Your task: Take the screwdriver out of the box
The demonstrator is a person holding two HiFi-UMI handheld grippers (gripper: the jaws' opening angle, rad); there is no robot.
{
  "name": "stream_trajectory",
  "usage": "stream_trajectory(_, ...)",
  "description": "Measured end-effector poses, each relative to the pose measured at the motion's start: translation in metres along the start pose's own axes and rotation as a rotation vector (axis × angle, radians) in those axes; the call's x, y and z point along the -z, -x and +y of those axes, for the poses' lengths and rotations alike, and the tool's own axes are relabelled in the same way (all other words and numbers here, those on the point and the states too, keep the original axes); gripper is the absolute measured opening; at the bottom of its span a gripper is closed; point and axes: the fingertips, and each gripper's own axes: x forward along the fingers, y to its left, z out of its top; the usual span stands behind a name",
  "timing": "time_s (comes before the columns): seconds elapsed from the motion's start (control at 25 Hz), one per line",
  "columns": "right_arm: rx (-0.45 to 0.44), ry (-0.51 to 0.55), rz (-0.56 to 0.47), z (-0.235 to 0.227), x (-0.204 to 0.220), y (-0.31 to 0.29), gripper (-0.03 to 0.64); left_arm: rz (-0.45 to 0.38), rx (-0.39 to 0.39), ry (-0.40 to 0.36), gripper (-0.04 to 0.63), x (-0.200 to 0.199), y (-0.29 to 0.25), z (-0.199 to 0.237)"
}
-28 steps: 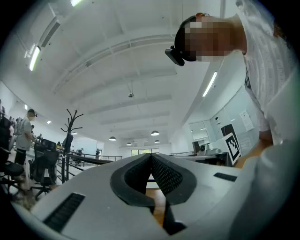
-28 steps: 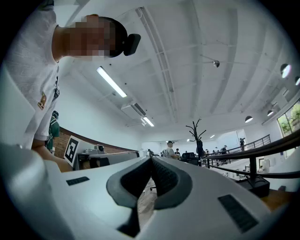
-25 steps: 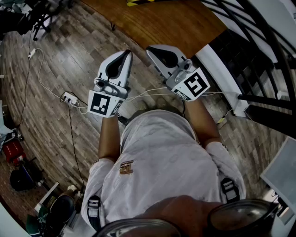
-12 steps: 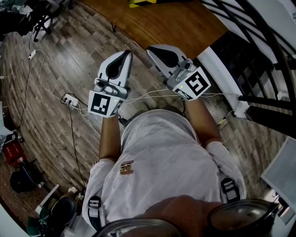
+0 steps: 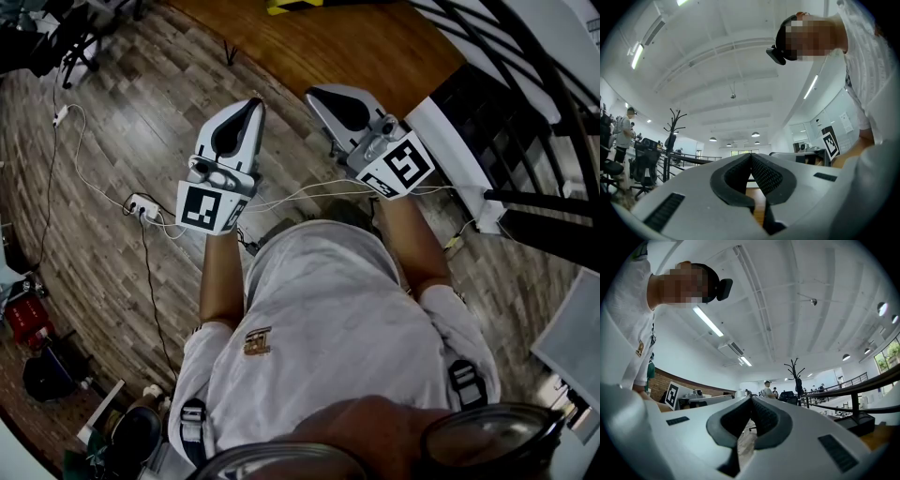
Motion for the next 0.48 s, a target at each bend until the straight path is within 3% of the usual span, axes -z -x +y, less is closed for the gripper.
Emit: stream_trajectory(0.48, 0.043, 0.004, 0.018, -0.004, 0.027, -0.04, 0.032, 0.014, 0.002, 0.007, 0.018, 0.017, 0.025, 0.058)
